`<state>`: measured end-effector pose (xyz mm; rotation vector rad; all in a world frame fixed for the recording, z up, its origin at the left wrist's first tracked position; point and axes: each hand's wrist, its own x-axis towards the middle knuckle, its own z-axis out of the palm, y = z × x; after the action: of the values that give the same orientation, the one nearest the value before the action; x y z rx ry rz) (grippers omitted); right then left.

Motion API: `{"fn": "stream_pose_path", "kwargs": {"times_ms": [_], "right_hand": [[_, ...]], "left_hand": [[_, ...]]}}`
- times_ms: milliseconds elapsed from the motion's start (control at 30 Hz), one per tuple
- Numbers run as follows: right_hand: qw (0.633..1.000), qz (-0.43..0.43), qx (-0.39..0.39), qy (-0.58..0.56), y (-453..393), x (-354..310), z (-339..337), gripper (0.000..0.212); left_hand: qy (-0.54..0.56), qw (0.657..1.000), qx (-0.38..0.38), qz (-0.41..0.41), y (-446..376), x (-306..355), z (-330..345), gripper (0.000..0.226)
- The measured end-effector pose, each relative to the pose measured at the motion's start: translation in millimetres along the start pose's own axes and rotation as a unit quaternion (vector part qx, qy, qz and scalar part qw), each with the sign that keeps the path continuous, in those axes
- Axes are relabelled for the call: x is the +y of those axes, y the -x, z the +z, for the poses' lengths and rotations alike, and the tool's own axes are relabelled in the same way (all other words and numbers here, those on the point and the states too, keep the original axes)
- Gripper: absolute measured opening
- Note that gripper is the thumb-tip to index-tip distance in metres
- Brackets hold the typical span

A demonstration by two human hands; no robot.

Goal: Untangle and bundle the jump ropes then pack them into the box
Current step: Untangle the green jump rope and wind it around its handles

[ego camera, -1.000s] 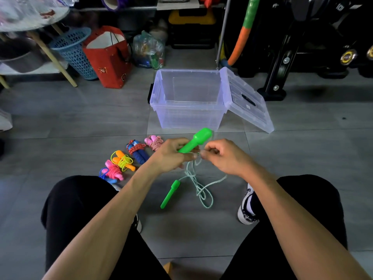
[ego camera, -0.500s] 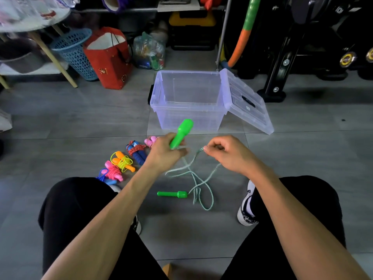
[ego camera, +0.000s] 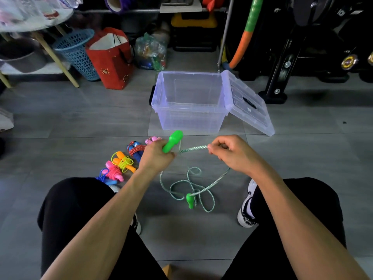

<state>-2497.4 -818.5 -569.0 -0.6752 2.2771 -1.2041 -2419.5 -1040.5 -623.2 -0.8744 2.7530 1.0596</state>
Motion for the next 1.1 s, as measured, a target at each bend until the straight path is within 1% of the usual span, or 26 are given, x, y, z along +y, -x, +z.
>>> {"fn": "stream_pose_path", "kwargs": {"times_ms": [33,100,133,167,233,300,333,400,467,500,533,567,667,733,767,833,933,967,1033,1100], "right_hand": [[1.0,0.001,-0.001,0.001,-1,1,2,0.023],[1.0,-0.004,-0.011,0.008,-4,-1,9,0.025],[1.0,-0.01,-0.02,0.008,-5,-2,13,0.026],[0.999,-0.015,-0.027,0.006,-7,-3,17,0.027],[0.999,-0.022,-0.032,0.007,-8,-5,21,0.029],[0.999,-0.024,-0.028,0.014,-7,-6,19,0.027],[0.999,-0.023,-0.026,0.013,-6,-6,16,0.025],[1.0,-0.013,-0.017,0.008,-3,-6,9,0.02],[1.0,-0.005,-0.003,0.002,-1,-5,3,0.019],[1.0,-0.008,0.004,-0.002,0,-4,1,0.019],[1.0,-0.011,0.01,-0.004,1,-3,-1,0.018],[1.0,-0.012,0.013,-0.004,1,-2,-1,0.018],[1.0,-0.017,0.001,0.012,-1,-1,4,0.019],[0.999,-0.025,-0.006,0.021,-3,-1,10,0.021],[0.999,-0.025,-0.006,0.024,-4,-2,12,0.021],[0.999,-0.019,-0.008,0.028,-5,-3,12,0.022],[0.999,-0.014,0.005,0.029,-2,-4,4,0.021],[0.999,-0.013,0.019,0.026,-1,-3,-1,0.02],[0.999,-0.013,0.041,0.017,1,0,-9,0.018],[0.999,-0.015,0.04,0.011,2,2,-11,0.017]], "left_hand": [[0.05,0.998,-0.011,0.043,7,11,-1,0.016],[0.153,0.98,-0.063,0.11,20,33,-5,0.028],[0.185,0.97,-0.09,0.132,25,39,-7,0.034],[0.201,0.962,-0.11,0.149,30,44,-7,0.035],[0.204,0.959,-0.115,0.161,34,48,-5,0.028],[0.167,0.971,-0.073,0.153,30,45,-4,0.022],[0.138,0.98,-0.044,0.135,25,41,-5,0.019],[0.106,0.993,0.001,0.053,10,26,-8,0.015],[0.1,0.994,0.02,-0.051,-3,9,-11,0.016],[0.097,0.992,0.022,-0.078,-5,4,-11,0.018],[0.107,0.991,0.013,-0.08,-4,5,-11,0.019],[0.135,0.989,-0.002,-0.064,-1,10,-10,0.018],[0.261,0.962,-0.074,0.024,16,34,-8,0.014],[0.263,0.952,-0.123,0.091,28,49,-7,0.013],[0.255,0.952,-0.13,0.11,29,52,-5,0.013],[0.246,0.959,-0.096,0.106,27,51,-7,0.014],[0.252,0.967,0.008,0.041,10,37,-17,0.028],[0.257,0.966,0.033,0.017,4,31,-22,0.027],[0.259,0.965,0.039,-0.01,-1,24,-28,0.022],[0.257,0.966,-0.01,0.015,6,29,-25,0.009]]}}
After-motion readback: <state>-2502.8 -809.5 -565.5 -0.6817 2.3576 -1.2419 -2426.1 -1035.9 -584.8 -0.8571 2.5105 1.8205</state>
